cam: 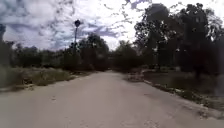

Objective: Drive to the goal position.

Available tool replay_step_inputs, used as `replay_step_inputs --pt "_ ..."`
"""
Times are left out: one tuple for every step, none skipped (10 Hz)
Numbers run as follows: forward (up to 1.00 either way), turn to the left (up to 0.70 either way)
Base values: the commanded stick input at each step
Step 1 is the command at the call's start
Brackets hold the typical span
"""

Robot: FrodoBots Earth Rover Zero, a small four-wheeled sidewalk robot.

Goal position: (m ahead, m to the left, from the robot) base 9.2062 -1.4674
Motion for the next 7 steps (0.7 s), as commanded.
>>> replay_step_inputs --pt "0.85 0.0" --pt "0.85 0.0" --pt "0.85 0.0" --pt "0.85 0.0" --pt "0.85 0.0" --pt "0.85 0.0" --pt "0.85 0.0"
